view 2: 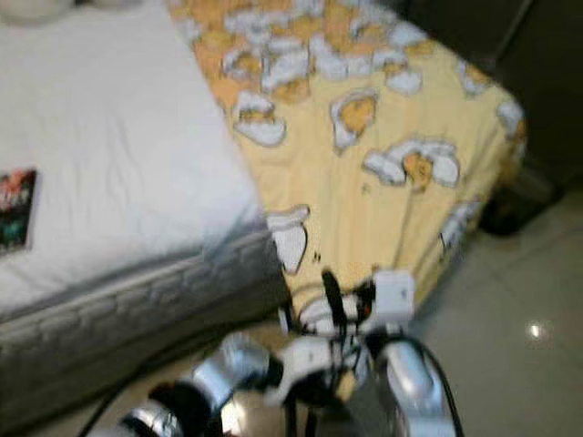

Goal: Clean up the room

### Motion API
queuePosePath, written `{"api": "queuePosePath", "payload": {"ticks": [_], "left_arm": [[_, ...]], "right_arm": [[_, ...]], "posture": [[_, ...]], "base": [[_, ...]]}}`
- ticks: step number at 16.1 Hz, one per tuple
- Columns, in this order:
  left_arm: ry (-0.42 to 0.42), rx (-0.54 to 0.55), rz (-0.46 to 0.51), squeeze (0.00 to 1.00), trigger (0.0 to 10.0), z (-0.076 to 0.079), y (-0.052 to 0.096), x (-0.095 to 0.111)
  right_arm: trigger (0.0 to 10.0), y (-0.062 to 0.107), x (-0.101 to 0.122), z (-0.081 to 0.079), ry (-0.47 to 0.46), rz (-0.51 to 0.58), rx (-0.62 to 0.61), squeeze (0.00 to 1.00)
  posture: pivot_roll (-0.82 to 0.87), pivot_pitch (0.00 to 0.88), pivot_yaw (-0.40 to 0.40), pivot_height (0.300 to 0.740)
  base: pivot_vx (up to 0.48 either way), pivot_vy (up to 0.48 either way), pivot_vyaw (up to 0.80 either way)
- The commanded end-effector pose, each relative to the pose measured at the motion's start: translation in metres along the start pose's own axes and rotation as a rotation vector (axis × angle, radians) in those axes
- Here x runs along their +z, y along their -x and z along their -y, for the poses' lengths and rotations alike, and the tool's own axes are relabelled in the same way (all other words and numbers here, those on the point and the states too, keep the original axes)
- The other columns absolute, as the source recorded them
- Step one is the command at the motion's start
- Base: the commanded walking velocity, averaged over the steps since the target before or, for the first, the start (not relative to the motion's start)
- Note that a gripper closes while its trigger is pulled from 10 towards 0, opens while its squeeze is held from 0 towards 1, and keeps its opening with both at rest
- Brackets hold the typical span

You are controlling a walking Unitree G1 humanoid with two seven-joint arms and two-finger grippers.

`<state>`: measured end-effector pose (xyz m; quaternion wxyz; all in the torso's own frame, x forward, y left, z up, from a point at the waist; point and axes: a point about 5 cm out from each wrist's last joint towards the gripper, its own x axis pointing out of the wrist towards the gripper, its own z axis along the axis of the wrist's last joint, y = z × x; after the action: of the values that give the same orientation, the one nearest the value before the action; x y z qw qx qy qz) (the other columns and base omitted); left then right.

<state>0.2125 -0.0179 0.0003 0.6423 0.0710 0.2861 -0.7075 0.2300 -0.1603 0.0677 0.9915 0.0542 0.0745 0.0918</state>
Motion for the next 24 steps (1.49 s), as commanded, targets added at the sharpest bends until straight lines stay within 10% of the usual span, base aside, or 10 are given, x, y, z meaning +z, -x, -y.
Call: {"api": "queuePosePath", "payload": {"ticks": [1,2,3,4,8,12,15,19,24], "left_arm": [[0.174,-0.242,0.179,0.0,10.0,0.065,-0.063,0.014],[0.228,-0.261,0.247,0.0,10.0,0.061,-0.061,0.031],[0.255,-0.27,0.282,0.66,10.0,0.056,-0.059,0.043],[0.229,-0.272,0.256,1.0,10.0,0.052,-0.057,0.047],[0.163,-0.134,0.126,1.0,10.0,0.025,-0.03,0.038],[0.081,0.248,0.238,1.0,10.0,-0.022,0.037,0.031],[0.104,0.508,0.239,1.0,10.0,-0.036,0.081,0.001],[0.231,1.173,0.241,1.0,10.0,-0.061,0.15,-0.043],[0.317,1.532,0.323,1.0,10.0,-0.071,0.202,-0.048]], "right_arm": [[10.0,-0.001,-0.004,0.008,-0.014,-0.028,-0.014,0.0],[10.0,-0.009,0.001,0.01,-0.017,-0.024,0.001,0.0],[10.0,-0.018,0.007,0.013,-0.019,-0.017,0.012,0.0],[10.0,-0.025,0.013,0.017,-0.032,-0.011,0.011,0.0],[10.0,-0.042,0.015,0.024,-0.069,-0.026,0.0,0.0],[10.0,-0.04,0.009,0.029,-0.088,-0.024,-0.046,0.0],[10.0,-0.032,0.001,0.031,-0.09,-0.027,-0.07,0.0],[10.0,-0.02,-0.007,0.039,-0.032,-0.001,-0.168,0.0],[10.0,-0.013,-0.011,0.042,-0.027,0.017,-0.232,0.0]], "posture": [[-0.08,0.097,-0.003,0.74],[-0.08,0.086,-0.005,0.74],[-0.07,0.073,-0.006,0.74],[-0.06,0.056,-0.007,0.74],[-0.04,0.006,0.001,0.74],[-0.01,0.0,0.014,0.74],[0.0,0.0,0.017,0.74],[0.01,0.0,0.021,0.74],[-0.01,0.0,0.043,0.74]], "base": [[0.0,0.0,0.0],[0.0,0.0,0.0],[0.0,0.0,0.0],[0.0,0.0,0.0],[0.0,0.0,0.0],[0.0,0.0,0.0],[0.0,0.0,0.0],[0.0,0.0,0.0],[0.0,0.0,0.0]]}}
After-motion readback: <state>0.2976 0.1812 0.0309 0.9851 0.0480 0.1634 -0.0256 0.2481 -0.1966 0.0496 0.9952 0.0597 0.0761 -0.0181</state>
